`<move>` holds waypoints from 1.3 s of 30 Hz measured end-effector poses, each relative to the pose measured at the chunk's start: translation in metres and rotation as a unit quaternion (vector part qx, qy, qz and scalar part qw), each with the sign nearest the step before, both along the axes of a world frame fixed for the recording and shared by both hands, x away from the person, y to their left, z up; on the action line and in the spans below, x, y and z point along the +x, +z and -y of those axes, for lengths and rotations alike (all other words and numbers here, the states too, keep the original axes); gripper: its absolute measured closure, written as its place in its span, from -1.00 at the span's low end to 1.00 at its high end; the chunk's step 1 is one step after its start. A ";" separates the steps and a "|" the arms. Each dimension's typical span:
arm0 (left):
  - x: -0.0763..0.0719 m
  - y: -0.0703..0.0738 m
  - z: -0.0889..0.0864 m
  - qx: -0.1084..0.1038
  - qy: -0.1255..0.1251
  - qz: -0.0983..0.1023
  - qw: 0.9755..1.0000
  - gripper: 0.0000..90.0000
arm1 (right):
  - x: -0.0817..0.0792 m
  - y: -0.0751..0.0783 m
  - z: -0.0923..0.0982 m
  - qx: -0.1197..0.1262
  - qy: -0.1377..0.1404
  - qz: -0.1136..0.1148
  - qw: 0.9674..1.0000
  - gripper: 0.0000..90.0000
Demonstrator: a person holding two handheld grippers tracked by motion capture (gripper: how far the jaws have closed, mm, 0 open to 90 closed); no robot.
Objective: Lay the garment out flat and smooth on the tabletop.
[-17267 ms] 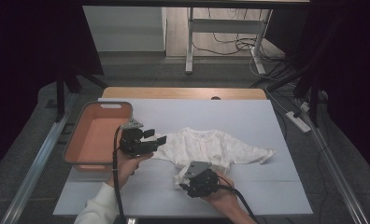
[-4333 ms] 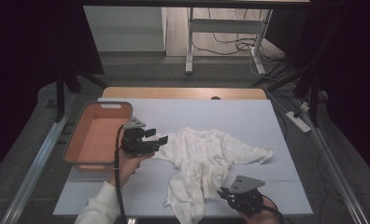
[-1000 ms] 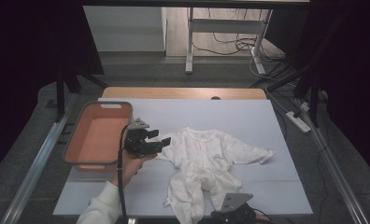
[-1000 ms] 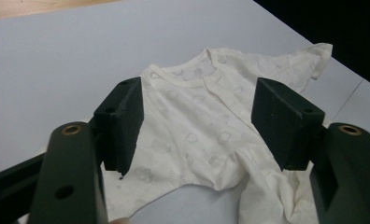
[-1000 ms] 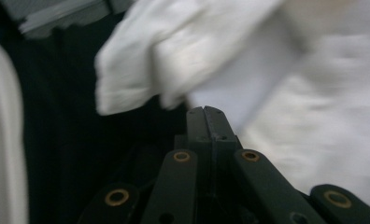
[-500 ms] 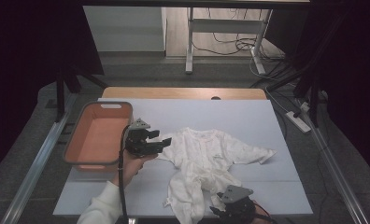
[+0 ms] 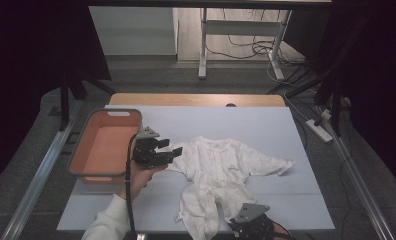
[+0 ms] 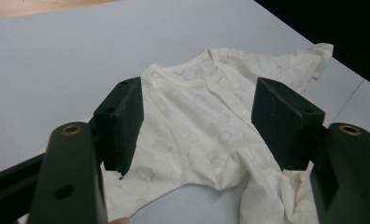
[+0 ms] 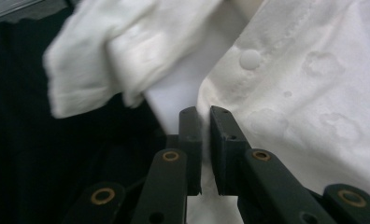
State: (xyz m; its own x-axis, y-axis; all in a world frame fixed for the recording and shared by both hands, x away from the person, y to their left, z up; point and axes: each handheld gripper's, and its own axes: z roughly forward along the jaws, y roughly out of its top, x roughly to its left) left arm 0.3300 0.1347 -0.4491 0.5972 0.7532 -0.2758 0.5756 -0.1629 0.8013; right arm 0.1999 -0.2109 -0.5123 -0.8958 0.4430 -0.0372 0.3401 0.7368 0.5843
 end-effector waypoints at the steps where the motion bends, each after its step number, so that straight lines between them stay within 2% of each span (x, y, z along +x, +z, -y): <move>1: 0.000 0.000 0.000 -0.001 0.001 0.000 1.000 -0.24 | -0.004 0.000 0.000 0.001 0.003 -0.004 1.000 0.85; 4: 0.000 0.001 -0.001 -0.001 0.001 0.001 1.000 -0.24 | -0.014 0.000 0.001 0.002 0.017 -0.021 1.000 0.85; 6: -0.001 0.001 -0.001 0.000 0.000 0.001 1.000 -0.24 | -0.020 0.000 0.001 0.003 0.025 -0.024 0.999 0.83; 8: -0.001 0.001 0.000 -0.002 0.001 0.001 1.000 -0.23 | -0.024 0.002 0.001 0.006 0.025 -0.017 1.000 0.74; 10: 0.000 0.001 0.000 0.000 -0.001 0.001 1.000 -0.24 | -0.023 0.005 0.002 0.016 0.020 -0.009 1.000 0.55; 14: 0.000 0.001 0.000 -0.001 0.000 0.000 1.000 -0.24 | -0.018 0.014 0.012 0.043 -0.013 0.024 0.999 0.26; 17: 0.000 0.001 0.000 0.000 0.000 0.000 1.000 -0.24 | -0.011 0.020 0.023 0.057 -0.042 0.045 0.996 0.19; 21: 0.000 0.001 0.000 0.000 0.000 0.001 1.000 -0.24 | 0.002 0.020 0.035 0.055 -0.080 0.059 0.993 0.14; 27: 0.001 -0.001 0.001 0.002 0.000 -0.002 1.000 -0.24 | 0.023 0.013 0.043 0.042 -0.116 0.058 0.991 0.14; 31: 0.001 -0.002 0.002 0.003 -0.001 -0.002 1.000 -0.24 | 0.034 0.007 0.042 0.029 -0.123 0.053 0.991 0.23; 33: 0.000 -0.002 0.002 0.004 -0.001 -0.002 1.000 -0.24 | 0.038 0.004 0.041 0.019 -0.117 0.046 0.992 0.42; 36: 0.000 -0.001 0.001 0.003 0.000 -0.002 1.000 -0.24 | 0.039 0.000 0.042 0.004 -0.102 0.031 0.994 0.81; 39: 0.000 -0.001 0.000 0.002 0.001 -0.001 1.000 -0.24 | 0.037 0.001 0.045 0.007 -0.098 0.023 0.995 0.93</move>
